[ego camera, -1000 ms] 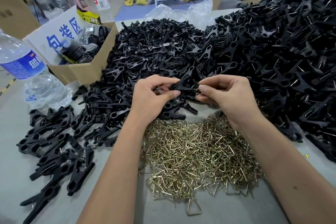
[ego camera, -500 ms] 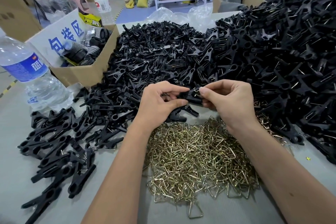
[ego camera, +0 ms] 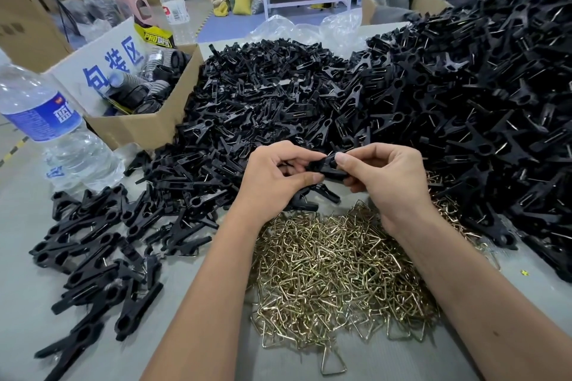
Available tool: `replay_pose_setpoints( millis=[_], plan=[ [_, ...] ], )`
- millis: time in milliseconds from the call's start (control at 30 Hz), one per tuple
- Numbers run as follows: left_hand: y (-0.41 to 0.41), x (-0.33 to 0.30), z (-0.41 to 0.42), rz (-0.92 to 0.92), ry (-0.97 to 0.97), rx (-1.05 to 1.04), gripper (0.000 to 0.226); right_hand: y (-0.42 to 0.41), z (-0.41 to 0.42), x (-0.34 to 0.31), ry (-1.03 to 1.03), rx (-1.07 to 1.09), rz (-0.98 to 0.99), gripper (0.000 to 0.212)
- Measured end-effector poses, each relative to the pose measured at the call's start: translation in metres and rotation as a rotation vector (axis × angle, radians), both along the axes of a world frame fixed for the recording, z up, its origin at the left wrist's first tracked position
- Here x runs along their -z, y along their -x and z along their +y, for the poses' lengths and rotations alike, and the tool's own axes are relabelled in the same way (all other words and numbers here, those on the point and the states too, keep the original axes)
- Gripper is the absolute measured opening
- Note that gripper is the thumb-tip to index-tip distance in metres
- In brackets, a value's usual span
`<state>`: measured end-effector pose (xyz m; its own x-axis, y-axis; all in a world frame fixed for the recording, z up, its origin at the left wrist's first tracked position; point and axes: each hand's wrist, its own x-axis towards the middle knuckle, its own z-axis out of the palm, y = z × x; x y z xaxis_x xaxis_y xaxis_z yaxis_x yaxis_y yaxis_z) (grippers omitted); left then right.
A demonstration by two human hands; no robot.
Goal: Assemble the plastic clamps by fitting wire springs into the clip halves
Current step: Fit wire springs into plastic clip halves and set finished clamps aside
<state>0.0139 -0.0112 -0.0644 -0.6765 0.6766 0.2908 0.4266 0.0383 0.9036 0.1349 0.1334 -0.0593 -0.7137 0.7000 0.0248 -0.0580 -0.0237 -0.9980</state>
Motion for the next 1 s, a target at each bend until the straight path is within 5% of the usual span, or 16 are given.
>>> replay_pose_setpoints(
  millis=[200,467,667,1000],
  plan=[
    [-0.002,-0.004,-0.003,-0.163,-0.116,0.090,0.041,-0.005,0.005,-0.010,0.501,-0.403,0.014,0.040],
    [-0.005,-0.010,-0.011,-0.223,-0.132,0.091,0.049,-0.010,0.015,-0.011,0.593,-0.849,0.053,0.053],
    [-0.004,-0.013,-0.012,-0.162,-0.086,0.070,0.042,-0.010,0.017,-0.007,0.848,-0.824,0.112,0.044],
    [-0.007,-0.011,-0.010,-0.096,-0.072,0.010,0.040,-0.008,0.022,-0.003,0.891,-0.760,0.097,0.014]
  ],
)
